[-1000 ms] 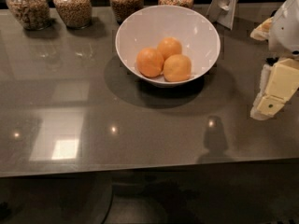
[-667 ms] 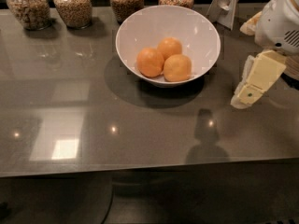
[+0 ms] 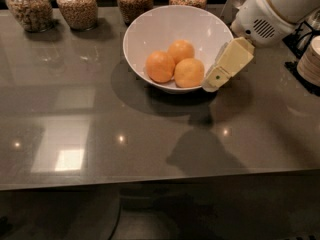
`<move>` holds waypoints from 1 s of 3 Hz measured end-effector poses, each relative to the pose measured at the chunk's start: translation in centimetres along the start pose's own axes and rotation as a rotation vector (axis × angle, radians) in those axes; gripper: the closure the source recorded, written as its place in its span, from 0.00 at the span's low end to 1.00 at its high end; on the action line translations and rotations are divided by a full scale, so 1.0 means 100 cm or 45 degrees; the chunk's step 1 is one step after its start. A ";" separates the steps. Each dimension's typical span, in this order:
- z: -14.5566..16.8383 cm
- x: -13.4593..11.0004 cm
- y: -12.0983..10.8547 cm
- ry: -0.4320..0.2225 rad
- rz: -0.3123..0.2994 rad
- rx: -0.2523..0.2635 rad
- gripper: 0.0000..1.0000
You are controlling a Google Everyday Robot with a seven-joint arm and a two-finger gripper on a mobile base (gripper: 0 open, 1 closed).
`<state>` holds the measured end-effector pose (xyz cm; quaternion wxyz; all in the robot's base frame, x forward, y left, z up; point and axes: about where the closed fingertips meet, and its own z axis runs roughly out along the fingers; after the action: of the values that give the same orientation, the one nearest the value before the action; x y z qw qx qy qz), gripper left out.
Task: Pick orange from white bowl
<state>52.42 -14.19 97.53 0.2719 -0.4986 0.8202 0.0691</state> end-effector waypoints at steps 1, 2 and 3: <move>0.030 -0.021 -0.011 -0.034 0.168 -0.031 0.00; 0.030 -0.021 -0.011 -0.035 0.168 -0.031 0.00; 0.036 -0.027 -0.018 -0.099 0.172 -0.018 0.00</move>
Offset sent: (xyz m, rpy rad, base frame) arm 0.0256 0.0196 -0.0107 0.0668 0.0422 -0.0708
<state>56.31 -11.55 96.18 0.2948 -0.4408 0.8403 0.1123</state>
